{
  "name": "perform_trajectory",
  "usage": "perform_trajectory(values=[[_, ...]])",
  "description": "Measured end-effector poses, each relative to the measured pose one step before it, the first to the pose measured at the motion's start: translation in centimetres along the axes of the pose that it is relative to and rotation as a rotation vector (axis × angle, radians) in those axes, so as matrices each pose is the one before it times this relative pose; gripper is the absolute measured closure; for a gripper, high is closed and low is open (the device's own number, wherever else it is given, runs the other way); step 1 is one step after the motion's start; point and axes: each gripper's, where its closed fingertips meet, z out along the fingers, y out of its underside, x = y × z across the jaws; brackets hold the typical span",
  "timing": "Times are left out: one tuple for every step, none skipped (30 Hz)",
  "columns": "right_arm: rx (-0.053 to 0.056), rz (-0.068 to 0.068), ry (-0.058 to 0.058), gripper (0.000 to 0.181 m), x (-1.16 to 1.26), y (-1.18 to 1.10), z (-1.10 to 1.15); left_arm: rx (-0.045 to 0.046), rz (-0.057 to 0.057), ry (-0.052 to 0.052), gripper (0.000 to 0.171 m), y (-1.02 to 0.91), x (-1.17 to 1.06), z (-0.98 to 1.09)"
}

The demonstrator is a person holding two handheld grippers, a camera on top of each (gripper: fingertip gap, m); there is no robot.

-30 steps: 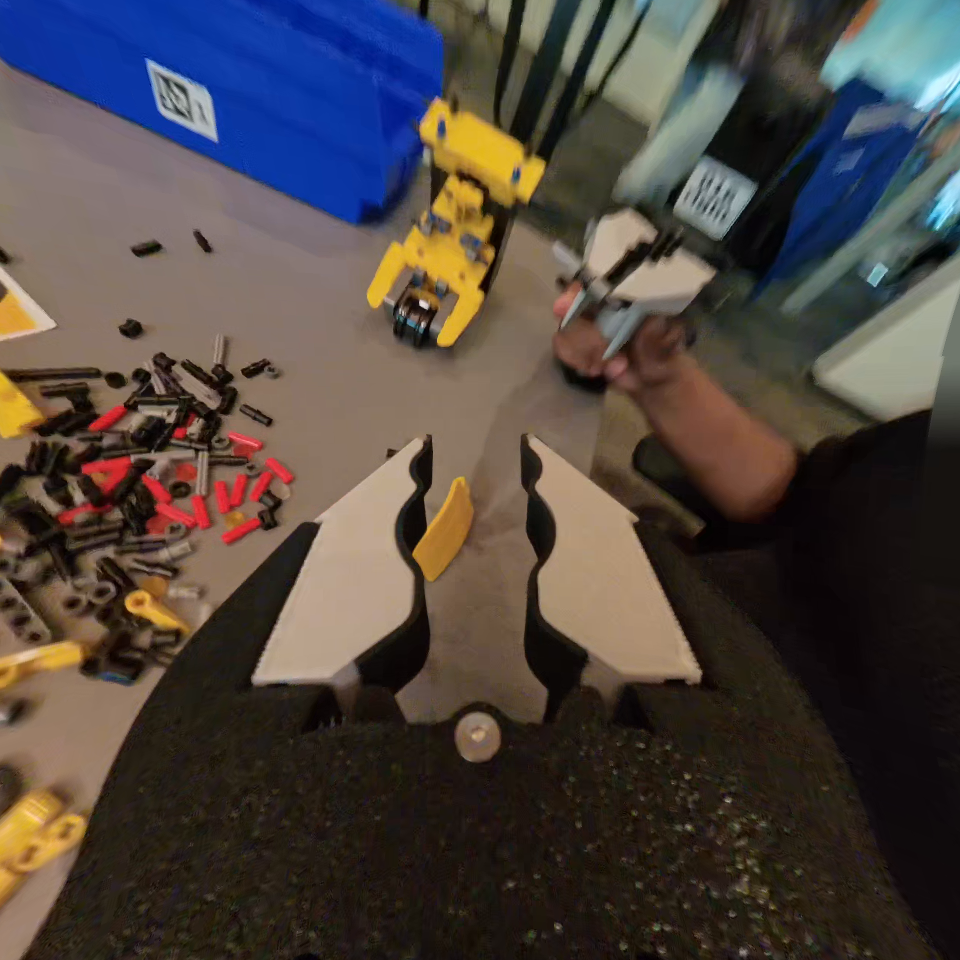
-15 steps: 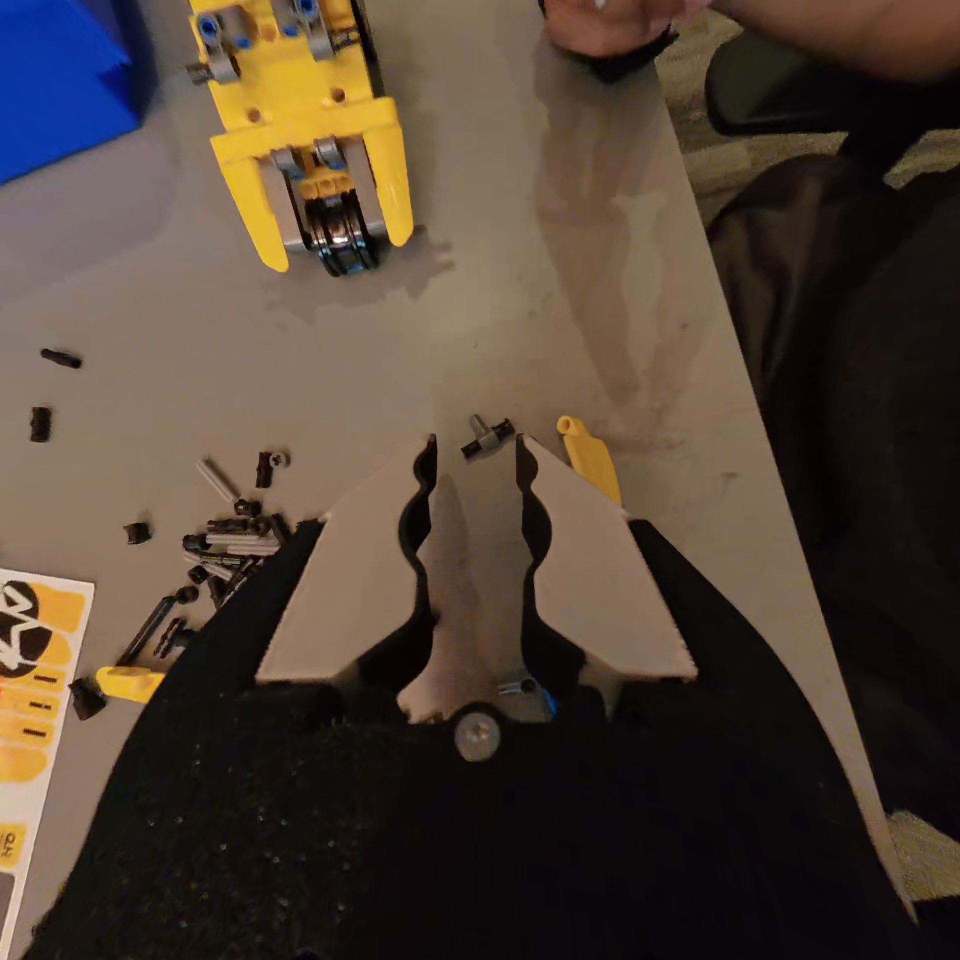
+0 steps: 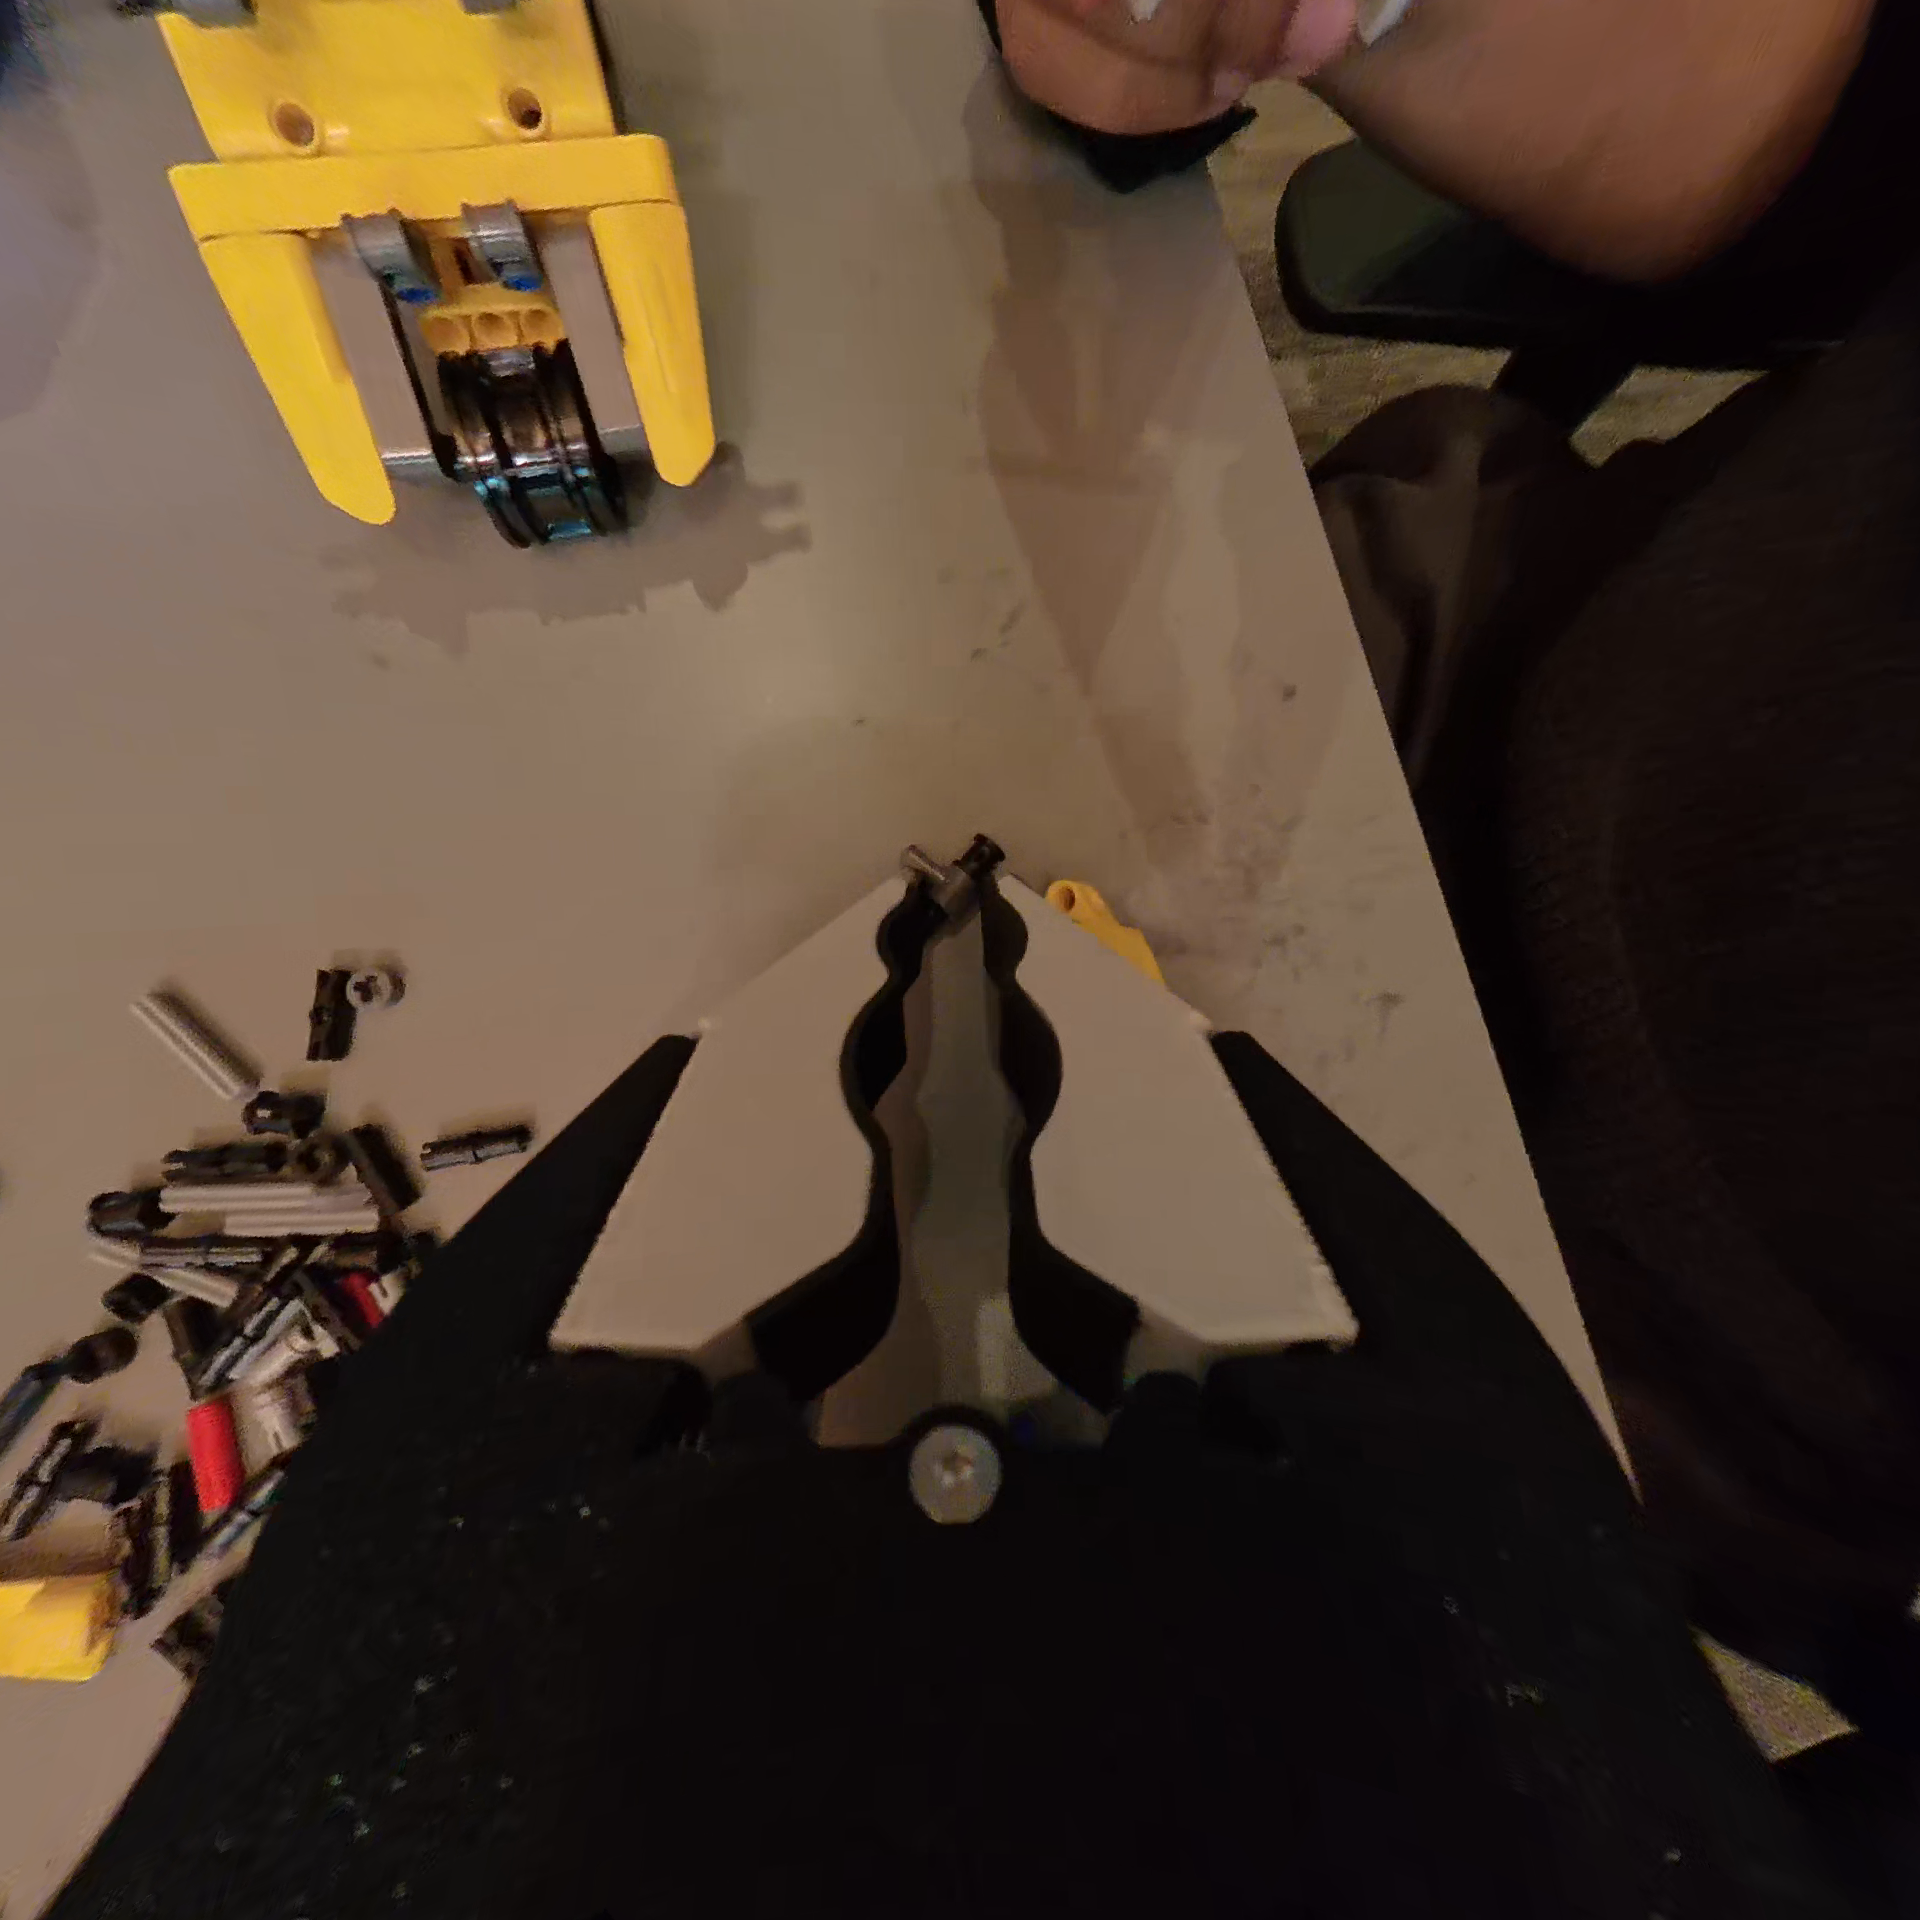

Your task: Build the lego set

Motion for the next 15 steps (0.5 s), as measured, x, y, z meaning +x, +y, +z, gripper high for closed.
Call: perform_trajectory(values=[[0.0081, 0.0021, -0.001, 0.179, 0.009, -0.106, -0.08, 0.02201, -0.0241, 0.0105, 0.162, -0.203, 0.029, -0.073], [0.0112, 0.0024, -0.0016, 0.179, -0.002, -0.147, -0.132, 0.04179, -0.0184, 0.0178, 0.162, -0.47, 0.171, -0.235], [0.0138, 0.0034, -0.0028, 0.179, -0.009, -0.19, -0.14, 0.05754, -0.0168, 0.0227, 0.162, -0.759, 0.249, -0.451], [0.0159, 0.0044, -0.0043, 0.179, -0.005, -0.22, -0.17, 0.07042, -0.0189, 0.0316, 0.162, -1.062, 0.382, -0.64], [0.0174, 0.0056, -0.006, 0.179, -0.029, -0.23, -0.192, 0.08358, -0.0213, 0.0426, 0.162, -1.312, 0.52, -0.761], [0.0178, 0.007, -0.0092, 0.179, -0.054, -0.243, -0.193, 0.08794, -0.0235, 0.0505, 0.162, -1.377, 0.616, -0.724], [0.0165, 0.0097, -0.0127, 0.179, -0.1, -0.229, -0.177, 0.07311, -0.0243, 0.0521, 0.162, -1.111, 0.619, -0.577], [0.013, 0.0134, -0.0145, 0.179, -0.118, -0.178, -0.144, 0.04617, -0.0216, 0.0391, 0.162, -0.678, 0.439, -0.359], [0.0081, 0.016, -0.0175, 0.179, -0.162, -0.097, -0.077, 0.02461, -0.0137, 0.025, 0.162, -0.292, 0.259, -0.185], [0.0033, 0.019, -0.025, 0.179, -0.28, -0.036, -0.02, 0.01342, -0.0071, 0.0146, 0.162, -0.097, 0.161, -0.06], [-0.0021, 0.0237, -0.0317, 0.179, -0.375, 0.055, 0.048, 0.01127, -0.0069, 0.0179, 0.162, -0.078, 0.234, 0.001], [-0.009, 0.0282, -0.0337, 0.179, -0.412, 0.161, 0.133, 0.01098, -0.0102, 0.0223, 0.162, -0.111, 0.268, 0.039], [-0.0161, 0.0311, -0.0336, 0.179, -0.409, 0.27, 0.224, 0.00838, -0.011, 0.0218, 0.162, -0.101, 0.23, 0.049], [-0.0217, 0.0309, -0.0338, 0.18, -0.413, 0.351, 0.303, 0.00043, -0.0091, 0.0165, 0.162, -0.001, 0.146, 0.05], [-0.0254, 0.0264, -0.0307, 0.18, -0.38, 0.413, 0.356, -0.00716, -0.0051, 0.0083, 0.162, 0.133, 0.047, 0.081]])
